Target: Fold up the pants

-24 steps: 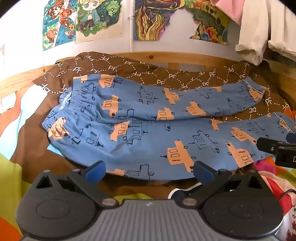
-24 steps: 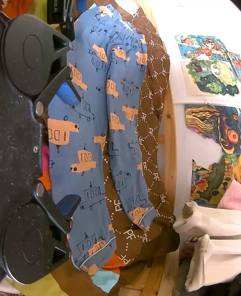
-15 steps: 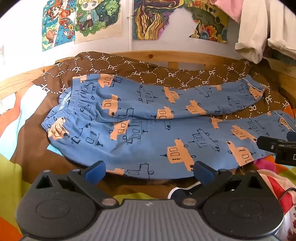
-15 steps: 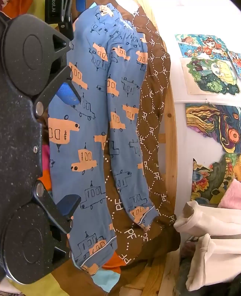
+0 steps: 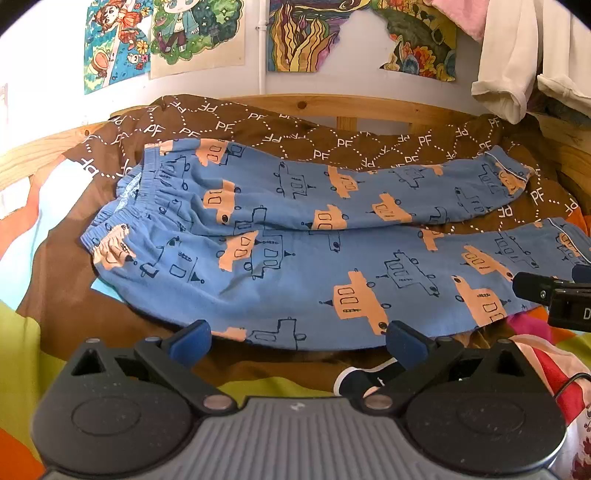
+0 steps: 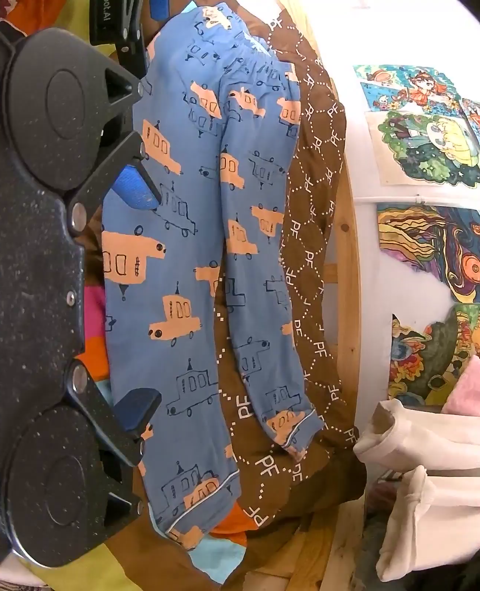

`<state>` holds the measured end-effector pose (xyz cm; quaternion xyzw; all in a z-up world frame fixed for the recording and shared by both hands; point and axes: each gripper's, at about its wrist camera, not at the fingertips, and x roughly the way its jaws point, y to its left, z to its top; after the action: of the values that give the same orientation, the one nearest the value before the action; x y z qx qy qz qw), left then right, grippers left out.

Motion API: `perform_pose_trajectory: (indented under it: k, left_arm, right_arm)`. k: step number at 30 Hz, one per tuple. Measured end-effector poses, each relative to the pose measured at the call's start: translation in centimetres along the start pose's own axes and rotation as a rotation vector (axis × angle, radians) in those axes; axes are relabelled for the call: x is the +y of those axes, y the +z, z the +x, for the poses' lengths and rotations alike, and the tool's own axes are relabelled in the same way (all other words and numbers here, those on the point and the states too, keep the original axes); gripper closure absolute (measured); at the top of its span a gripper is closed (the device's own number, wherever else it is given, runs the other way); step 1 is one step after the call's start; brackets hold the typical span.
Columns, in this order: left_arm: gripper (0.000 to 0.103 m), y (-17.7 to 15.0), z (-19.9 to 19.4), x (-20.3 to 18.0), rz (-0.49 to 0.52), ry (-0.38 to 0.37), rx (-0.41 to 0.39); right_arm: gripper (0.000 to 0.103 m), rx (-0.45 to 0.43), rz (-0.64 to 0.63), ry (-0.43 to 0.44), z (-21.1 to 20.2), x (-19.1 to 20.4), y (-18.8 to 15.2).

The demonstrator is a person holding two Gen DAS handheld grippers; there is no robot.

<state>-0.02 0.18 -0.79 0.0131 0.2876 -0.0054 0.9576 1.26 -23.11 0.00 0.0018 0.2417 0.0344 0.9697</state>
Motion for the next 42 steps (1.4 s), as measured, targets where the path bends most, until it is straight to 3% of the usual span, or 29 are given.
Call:
perform_pose_trajectory:
  k: [42]
  left_arm:
    - [0.000,-0.15,-0.01,-0.49,-0.007,0.007,0.009]
  right_arm:
    - [0.001,0.017,0.020,-0.003,0.26,-0.27,-0.12]
